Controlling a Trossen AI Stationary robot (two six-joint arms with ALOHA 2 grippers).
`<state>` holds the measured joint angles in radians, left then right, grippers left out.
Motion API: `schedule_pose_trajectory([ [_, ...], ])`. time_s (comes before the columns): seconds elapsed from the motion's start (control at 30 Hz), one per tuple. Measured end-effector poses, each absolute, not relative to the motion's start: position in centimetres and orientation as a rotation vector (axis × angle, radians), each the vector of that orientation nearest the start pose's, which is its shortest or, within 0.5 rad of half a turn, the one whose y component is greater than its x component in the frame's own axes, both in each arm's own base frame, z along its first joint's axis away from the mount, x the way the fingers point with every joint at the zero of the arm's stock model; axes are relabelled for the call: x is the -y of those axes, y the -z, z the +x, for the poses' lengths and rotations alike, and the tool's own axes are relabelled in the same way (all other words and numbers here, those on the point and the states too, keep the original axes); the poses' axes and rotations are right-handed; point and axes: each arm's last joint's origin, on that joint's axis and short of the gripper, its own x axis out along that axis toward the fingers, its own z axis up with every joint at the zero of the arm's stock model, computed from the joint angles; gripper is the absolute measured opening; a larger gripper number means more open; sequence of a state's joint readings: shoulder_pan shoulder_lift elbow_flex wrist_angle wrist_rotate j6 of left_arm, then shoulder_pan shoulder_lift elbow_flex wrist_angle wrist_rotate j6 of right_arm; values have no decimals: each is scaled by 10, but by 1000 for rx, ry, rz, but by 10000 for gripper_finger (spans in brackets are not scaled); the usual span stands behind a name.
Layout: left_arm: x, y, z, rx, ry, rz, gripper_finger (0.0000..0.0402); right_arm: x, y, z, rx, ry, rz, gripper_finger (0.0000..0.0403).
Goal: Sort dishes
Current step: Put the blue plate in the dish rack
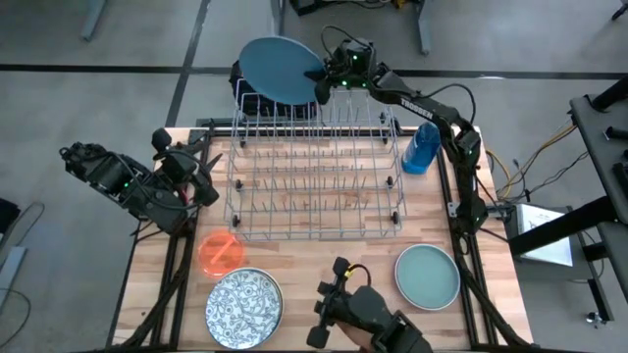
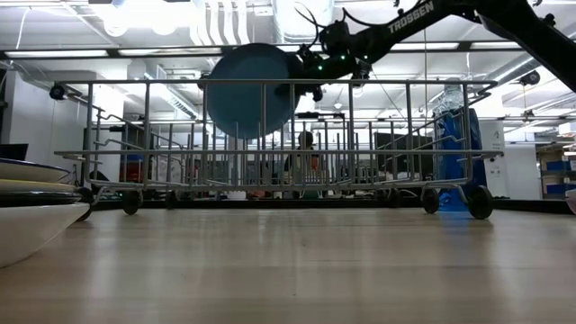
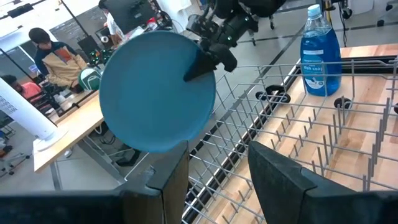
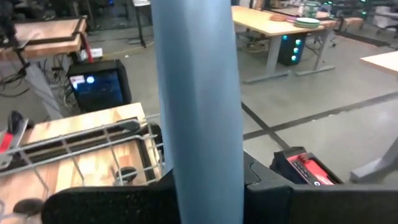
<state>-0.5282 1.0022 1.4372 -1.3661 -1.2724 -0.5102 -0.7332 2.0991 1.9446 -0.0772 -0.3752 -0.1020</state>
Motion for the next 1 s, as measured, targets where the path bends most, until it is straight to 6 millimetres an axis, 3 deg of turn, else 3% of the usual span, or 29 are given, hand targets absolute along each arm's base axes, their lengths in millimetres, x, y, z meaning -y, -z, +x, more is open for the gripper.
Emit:
schedule_pose_trajectory([
  [0.4, 38, -402, 120, -422, -806, 298, 155, 312, -306, 386, -252, 293, -45, 8],
  [0.63, 37, -386, 118, -430, -817, 289, 155, 311, -305, 387, -250, 292, -23, 8],
  [1.0, 32, -376, 109, -408, -829, 236, 155, 310, -302, 388, -264, 306, -28, 8],
])
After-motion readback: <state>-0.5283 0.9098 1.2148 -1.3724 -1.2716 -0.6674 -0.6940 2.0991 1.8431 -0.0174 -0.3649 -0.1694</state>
